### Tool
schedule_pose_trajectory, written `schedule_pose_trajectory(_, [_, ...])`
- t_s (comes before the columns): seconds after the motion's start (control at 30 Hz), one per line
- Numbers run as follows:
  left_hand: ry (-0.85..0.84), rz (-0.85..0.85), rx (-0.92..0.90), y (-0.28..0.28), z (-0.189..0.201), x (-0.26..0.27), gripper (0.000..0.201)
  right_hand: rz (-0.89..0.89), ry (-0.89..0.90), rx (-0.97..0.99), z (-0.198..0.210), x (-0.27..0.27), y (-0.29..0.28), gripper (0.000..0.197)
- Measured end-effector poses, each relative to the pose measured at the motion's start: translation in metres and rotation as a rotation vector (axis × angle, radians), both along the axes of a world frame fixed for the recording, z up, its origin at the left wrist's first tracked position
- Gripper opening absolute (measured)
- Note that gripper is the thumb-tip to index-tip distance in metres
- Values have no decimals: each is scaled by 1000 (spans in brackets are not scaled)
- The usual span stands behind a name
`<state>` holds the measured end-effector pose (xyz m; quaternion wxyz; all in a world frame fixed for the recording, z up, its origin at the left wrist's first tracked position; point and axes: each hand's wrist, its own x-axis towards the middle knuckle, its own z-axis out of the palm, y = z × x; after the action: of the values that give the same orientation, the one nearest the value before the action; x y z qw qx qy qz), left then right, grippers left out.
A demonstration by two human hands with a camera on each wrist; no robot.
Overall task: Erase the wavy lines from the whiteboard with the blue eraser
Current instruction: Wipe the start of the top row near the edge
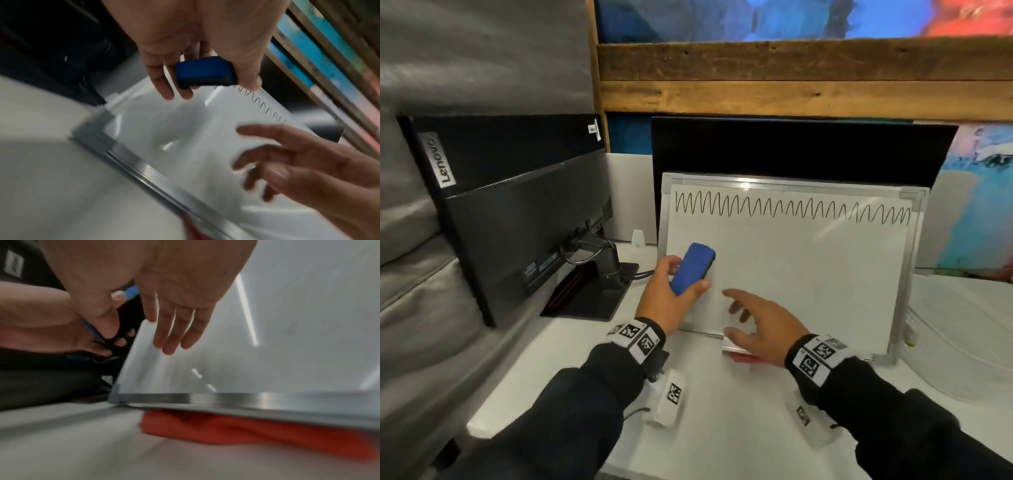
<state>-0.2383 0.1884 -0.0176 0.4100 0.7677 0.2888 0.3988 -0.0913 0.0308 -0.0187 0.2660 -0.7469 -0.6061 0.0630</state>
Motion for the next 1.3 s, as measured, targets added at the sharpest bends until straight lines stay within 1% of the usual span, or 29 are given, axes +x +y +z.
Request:
schedule_pose_trajectory(0.07, [93, 25, 86, 11, 7, -6, 71, -19, -201, -160, 0, 16, -7, 54])
schedule_pose_trajectory(0.1, [127, 36, 139, 17, 11, -9, 70, -10, -266, -209, -2, 20, -9, 53])
schedule_pose_trajectory(0.2, [171, 107, 276, 33, 21, -14, 62, 55, -373, -325, -10, 27, -12, 60])
schedule_pose_trajectory(0.23, [176, 139, 298, 38, 26, -15, 59, 67, -402, -366, -14, 28, -12, 56])
schedule_pose_trajectory(0.27, [181, 164, 321, 43, 30, -16, 57, 65, -416, -388, -18, 31, -12, 47])
schedule_pose_trajectory(0.3, [191, 185, 349, 48, 35, -18, 56, 54, -417, -386, -22, 33, -13, 37])
schedule_pose_trajectory(0.33, [204, 202, 378, 52, 41, -19, 56, 38, -409, -375, -24, 35, -13, 31])
schedule_pose_trajectory(0.37, [218, 216, 400, 57, 46, -21, 57, 19, -397, -365, -26, 37, -12, 31])
schedule_pose_trajectory(0.47, [264, 257, 500, 72, 63, -24, 60, -15, -354, -346, -26, 42, -12, 34])
schedule_pose_trajectory(0.6, [377, 323, 661, 90, 85, -27, 59, -32, -343, -337, -27, 42, -11, 38])
schedule_pose_trajectory(0.73, [463, 266, 761, 98, 102, -21, 62, -39, -328, -318, -29, 42, -12, 39])
schedule_pose_trajectory(0.83, [496, 242, 837, 101, 114, -16, 63, -39, -329, -310, -30, 43, -11, 37])
schedule_pose_trajectory(1.0, [546, 274, 878, 106, 121, -13, 63, -39, -312, -301, -31, 44, -11, 37])
schedule_pose_trajectory(1.13, [611, 230, 970, 106, 119, -13, 60, -34, -305, -293, -32, 45, -10, 38])
schedule_pose_trajectory(1.23, [546, 299, 939, 110, 127, -13, 62, -40, -302, -291, -33, 46, -10, 40])
schedule_pose_trajectory(1.3, [552, 296, 947, 110, 127, -12, 63, -41, -297, -288, -34, 46, -9, 39])
